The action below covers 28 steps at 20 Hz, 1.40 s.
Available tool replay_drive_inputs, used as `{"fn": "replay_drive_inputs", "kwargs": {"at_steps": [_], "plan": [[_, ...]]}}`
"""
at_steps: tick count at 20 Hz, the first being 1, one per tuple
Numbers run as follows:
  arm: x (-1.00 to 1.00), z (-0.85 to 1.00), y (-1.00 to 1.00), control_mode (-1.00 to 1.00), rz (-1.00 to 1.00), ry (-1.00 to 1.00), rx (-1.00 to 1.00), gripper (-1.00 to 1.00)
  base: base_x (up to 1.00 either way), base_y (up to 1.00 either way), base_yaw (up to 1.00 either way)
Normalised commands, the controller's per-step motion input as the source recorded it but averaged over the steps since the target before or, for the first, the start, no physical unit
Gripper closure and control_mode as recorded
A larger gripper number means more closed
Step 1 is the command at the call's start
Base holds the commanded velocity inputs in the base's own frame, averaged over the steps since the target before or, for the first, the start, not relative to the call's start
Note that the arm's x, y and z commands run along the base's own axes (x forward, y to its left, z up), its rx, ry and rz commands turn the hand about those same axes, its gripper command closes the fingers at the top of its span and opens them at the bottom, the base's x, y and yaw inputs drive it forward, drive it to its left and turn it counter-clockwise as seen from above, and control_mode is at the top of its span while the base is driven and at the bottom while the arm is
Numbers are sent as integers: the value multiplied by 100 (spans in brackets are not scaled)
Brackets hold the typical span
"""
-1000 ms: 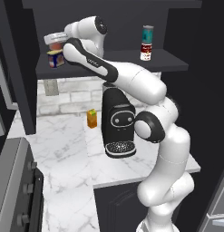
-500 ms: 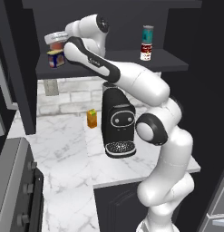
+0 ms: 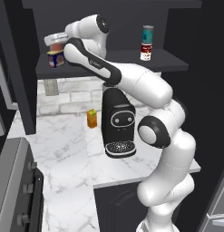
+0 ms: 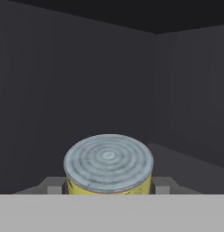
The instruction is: Stack two cans on top of the other two cans in the cabinet.
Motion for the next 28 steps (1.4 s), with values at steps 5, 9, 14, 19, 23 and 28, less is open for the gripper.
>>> {"fn": "replay_drive_inputs", "kwargs": {"at_steps": [5,9,14,19,23,28], "plan": [[0,1,0,-100,0,0,-7,100,0,0,0],[0,0,0,-100,0,0,-11,100,0,0,0],[0,0,0,-100,0,0,-9,100,0,0,0],[4,0,0,-100,0,1,0,100,0,0,0],[2,0,0,-100,0,5,0,100,0,0,0],[13,2,0,-100,0,0,0,100,0,0,0]]}}
